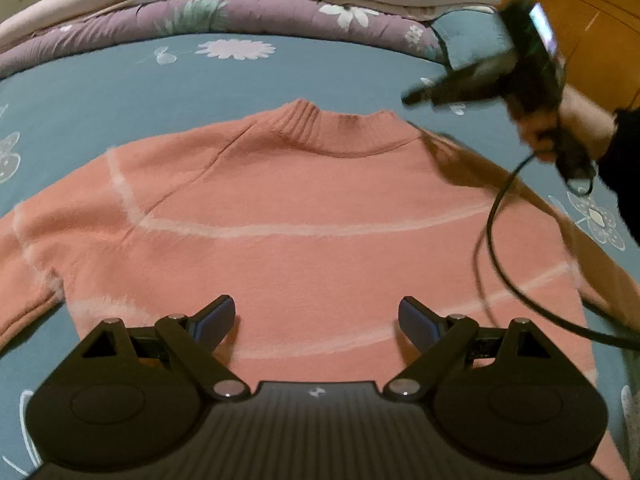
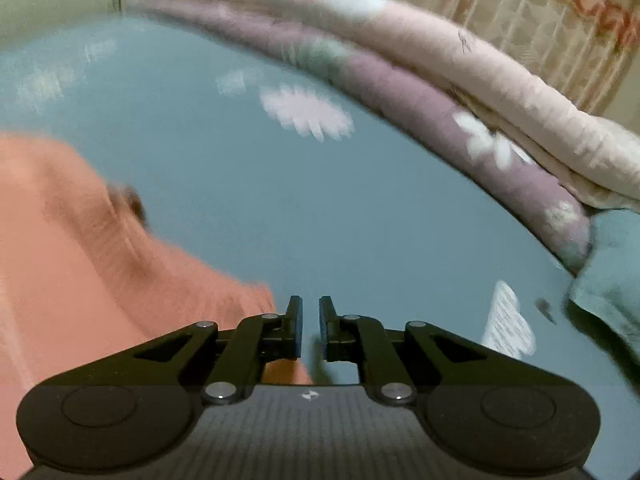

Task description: Fold clothes

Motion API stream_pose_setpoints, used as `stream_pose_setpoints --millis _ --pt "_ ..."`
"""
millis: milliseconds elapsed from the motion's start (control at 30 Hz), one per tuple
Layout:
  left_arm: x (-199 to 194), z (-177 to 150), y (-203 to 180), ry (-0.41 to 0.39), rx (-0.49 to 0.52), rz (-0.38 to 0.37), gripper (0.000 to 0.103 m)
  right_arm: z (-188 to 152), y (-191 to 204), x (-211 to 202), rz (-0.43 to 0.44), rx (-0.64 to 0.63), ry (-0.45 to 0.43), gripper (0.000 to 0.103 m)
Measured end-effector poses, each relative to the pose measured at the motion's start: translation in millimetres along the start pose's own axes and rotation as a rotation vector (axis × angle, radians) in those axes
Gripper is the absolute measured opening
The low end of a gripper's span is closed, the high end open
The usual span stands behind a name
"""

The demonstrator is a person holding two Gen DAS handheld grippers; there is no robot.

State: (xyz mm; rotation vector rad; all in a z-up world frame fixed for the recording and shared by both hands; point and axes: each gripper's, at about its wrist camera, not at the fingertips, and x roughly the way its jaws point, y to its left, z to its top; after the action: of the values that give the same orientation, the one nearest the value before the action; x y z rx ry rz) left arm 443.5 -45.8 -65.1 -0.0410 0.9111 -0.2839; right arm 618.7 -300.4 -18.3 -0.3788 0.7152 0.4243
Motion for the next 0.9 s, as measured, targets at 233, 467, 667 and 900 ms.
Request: stream_pose_setpoints --millis 233,467,667,900 --pt "4.9 -6.4 8.3 0.002 -0.027 -0.006 0.090 59.5 30.2 40.6 0.276 -0.021 -0.012 0.017" --pt "4.9 -13.0 15.0 -0.019 -0.039 -0.040 0.092 63.3 68.9 60.7 0.436 -0.094 0.063 0.008" --pt "8.2 -15.0 15.0 -0.035 -0.026 -0.057 0.097 46.5 100.1 65.5 0.496 -0.167 0.140 0.008" --pt "12.0 -17.7 13.8 -0.048 -0.008 -0.063 0.100 65.6 80.4 56.2 0.508 -0.122 0.066 0.016"
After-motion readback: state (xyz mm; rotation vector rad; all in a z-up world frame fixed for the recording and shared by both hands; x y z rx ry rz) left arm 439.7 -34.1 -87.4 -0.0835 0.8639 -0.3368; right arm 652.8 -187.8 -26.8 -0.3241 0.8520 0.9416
